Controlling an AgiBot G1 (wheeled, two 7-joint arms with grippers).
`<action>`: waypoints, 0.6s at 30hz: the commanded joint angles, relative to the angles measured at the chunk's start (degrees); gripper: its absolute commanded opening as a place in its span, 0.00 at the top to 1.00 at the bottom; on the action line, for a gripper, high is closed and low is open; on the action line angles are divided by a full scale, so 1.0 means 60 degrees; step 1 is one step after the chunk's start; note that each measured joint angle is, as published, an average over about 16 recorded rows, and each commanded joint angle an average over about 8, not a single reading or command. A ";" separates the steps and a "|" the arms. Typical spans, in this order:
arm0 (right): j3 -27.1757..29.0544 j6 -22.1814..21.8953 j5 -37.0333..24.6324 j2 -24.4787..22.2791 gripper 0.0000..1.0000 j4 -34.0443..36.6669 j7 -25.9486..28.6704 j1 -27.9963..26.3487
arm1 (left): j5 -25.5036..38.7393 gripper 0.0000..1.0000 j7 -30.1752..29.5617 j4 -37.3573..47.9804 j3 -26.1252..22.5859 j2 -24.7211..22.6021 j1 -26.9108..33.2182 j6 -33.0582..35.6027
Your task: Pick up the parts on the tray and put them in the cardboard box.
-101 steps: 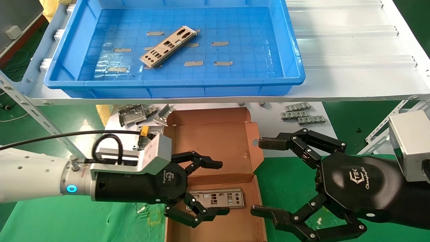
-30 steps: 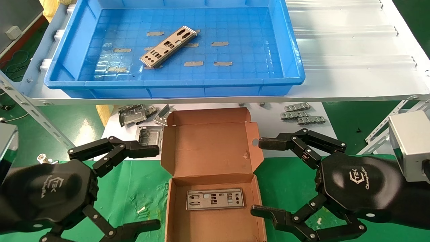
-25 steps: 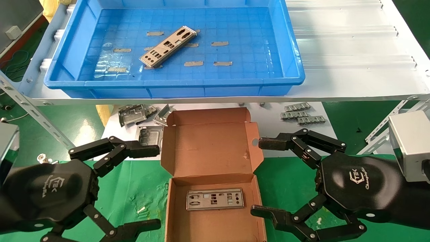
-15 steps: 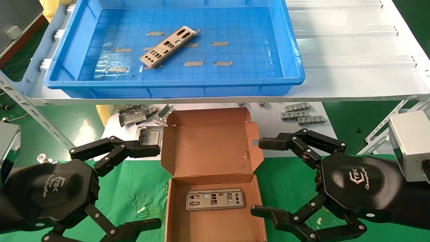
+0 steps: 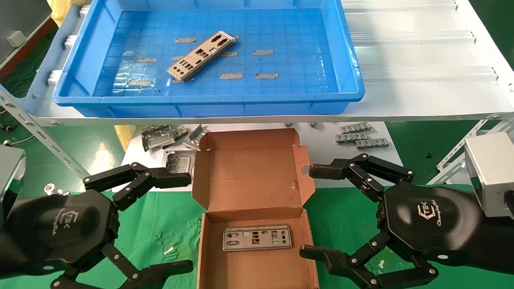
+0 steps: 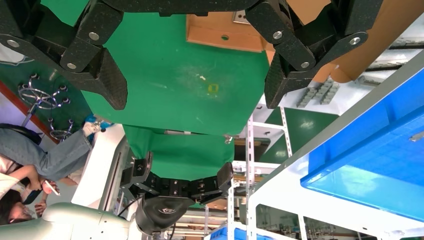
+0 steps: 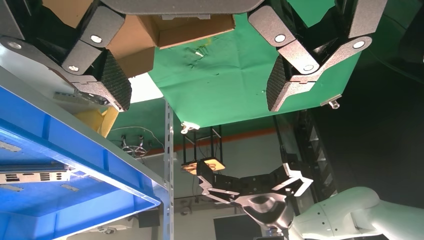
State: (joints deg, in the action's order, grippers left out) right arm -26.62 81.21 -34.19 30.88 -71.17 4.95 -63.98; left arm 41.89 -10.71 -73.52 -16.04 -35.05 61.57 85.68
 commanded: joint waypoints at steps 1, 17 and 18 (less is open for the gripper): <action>0.0000 0.0000 0.0000 0.0000 0.00 0.0000 0.0000 0.0000 | 0.0002 0.00 0.0001 0.0001 -0.0001 -0.0001 0.0001 -0.0001; 0.0000 0.0000 0.0000 0.0000 0.00 0.0000 0.0000 0.0000 | 0.0005 0.00 0.0001 0.0009 -0.0006 -0.0007 0.0006 -0.0002; 0.0000 0.0000 0.0000 0.0000 0.00 0.0000 0.0000 0.0000 | 0.0005 0.00 0.0001 0.0010 -0.0006 -0.0007 0.0006 -0.0002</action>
State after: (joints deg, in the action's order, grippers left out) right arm -26.62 81.21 -34.19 30.88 -71.17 4.95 -63.98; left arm 41.92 -10.70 -73.46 -16.08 -35.09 61.61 85.67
